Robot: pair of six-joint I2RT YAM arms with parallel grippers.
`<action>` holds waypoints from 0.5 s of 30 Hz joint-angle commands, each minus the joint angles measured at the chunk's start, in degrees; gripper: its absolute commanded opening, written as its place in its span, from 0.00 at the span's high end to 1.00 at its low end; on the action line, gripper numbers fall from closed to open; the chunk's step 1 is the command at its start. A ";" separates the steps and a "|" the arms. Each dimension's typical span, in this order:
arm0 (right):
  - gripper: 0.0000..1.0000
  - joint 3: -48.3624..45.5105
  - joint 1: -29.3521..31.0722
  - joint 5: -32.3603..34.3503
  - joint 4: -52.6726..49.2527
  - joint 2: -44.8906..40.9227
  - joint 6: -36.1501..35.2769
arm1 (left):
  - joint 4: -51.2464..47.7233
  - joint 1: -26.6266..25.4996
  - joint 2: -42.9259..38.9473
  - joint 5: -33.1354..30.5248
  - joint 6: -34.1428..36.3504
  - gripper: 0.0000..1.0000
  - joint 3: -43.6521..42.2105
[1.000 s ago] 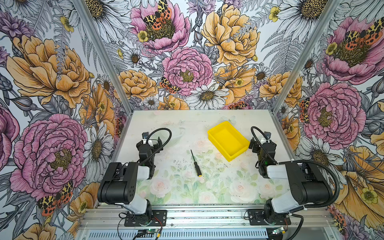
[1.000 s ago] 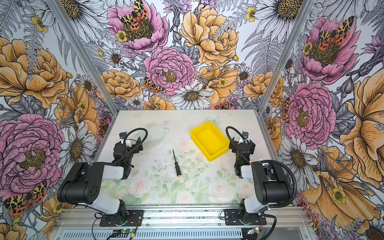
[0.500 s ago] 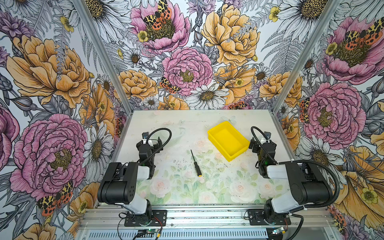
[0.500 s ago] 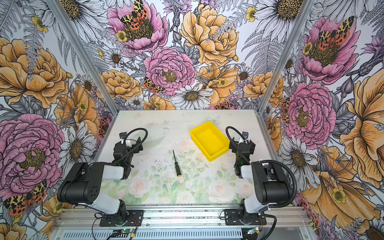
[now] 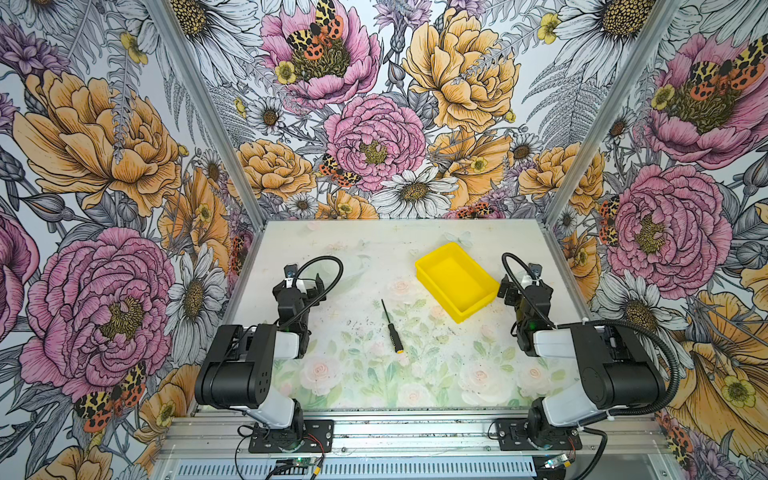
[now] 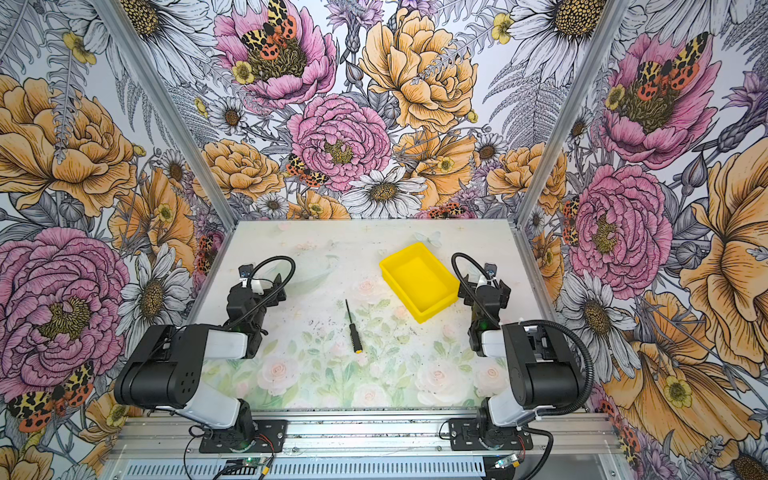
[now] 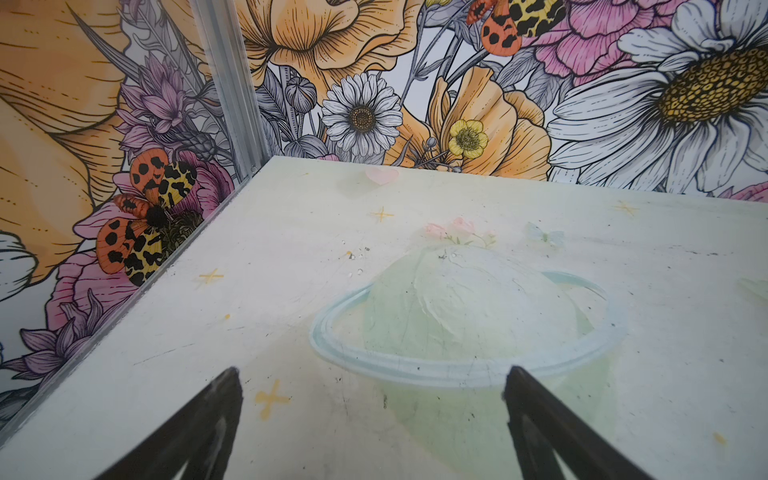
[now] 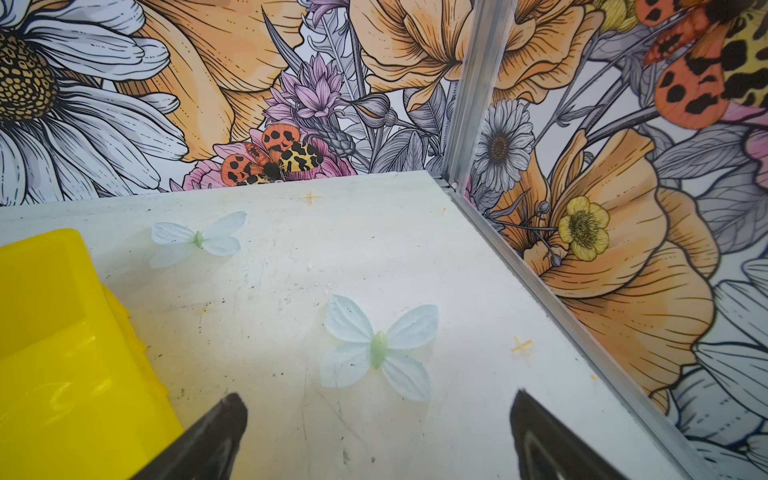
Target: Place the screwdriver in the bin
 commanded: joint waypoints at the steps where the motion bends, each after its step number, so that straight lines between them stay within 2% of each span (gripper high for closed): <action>1: 0.01 -0.11 0.32 1.18 1.24 -0.49 -0.11 | 0.92 0.47 -0.17 1.20 0.32 0.01 0.70; 7: 0.01 0.79 0.72 1.73 -6.23 -7.32 -0.37 | -5.27 0.38 -5.71 -0.52 -0.24 0.01 1.46; 10: 0.01 0.43 0.76 2.37 -10.85 -12.80 0.42 | -18.60 0.47 -11.19 -2.07 -0.98 0.01 5.12; 12: 0.00 1.13 0.89 2.89 -16.39 -16.58 1.43 | -29.09 0.47 -14.54 -5.24 -2.37 0.01 7.70; 15: 0.01 4.00 1.44 4.97 -27.23 -21.33 3.45 | -35.00 -0.82 -18.90 -5.97 -4.46 0.01 8.21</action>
